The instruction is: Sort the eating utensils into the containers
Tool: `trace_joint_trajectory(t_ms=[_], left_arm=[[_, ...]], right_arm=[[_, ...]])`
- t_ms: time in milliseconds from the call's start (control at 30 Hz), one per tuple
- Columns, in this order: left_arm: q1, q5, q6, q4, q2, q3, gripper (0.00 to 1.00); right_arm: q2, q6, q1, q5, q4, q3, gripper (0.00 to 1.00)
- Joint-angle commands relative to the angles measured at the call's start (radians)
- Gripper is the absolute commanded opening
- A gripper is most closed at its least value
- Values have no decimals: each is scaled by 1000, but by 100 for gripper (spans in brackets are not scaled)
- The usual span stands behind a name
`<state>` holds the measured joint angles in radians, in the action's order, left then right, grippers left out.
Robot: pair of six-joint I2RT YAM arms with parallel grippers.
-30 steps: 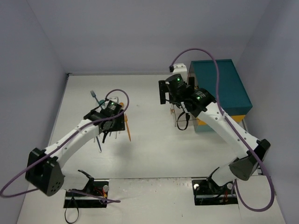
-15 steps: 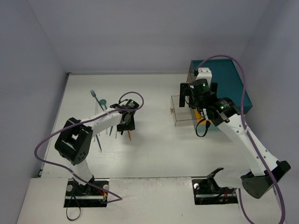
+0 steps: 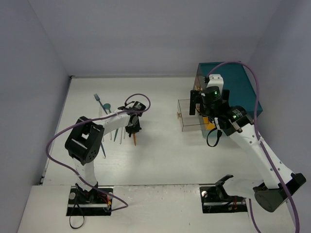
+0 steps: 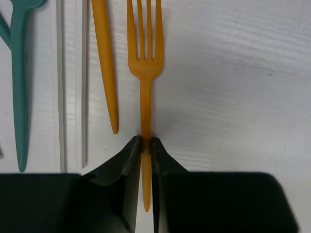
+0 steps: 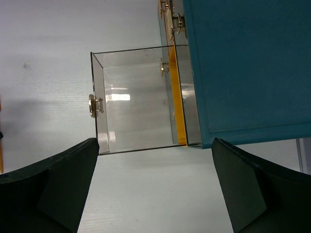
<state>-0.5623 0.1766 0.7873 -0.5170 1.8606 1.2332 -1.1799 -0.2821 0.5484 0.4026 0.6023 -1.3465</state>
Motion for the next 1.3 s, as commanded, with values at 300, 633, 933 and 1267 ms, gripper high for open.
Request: trace_joint_trajectory(t_ms=[300,633,933,1267], left_arm=[[-25,11,-193,67,-297,67,0],[-30,-240,-321,259,-507,115,0],[-30,-331,-83,432,-574,73,0],[-74,-336,53,500,-550,97,0]], right_arm=[[74,8,-22,45,-33,14,100],[71,38,-25,-231,-81,19,96],[0,-25,-4,-699,-299,22,87],[-138,-35,124,-699,-407,-49,84]])
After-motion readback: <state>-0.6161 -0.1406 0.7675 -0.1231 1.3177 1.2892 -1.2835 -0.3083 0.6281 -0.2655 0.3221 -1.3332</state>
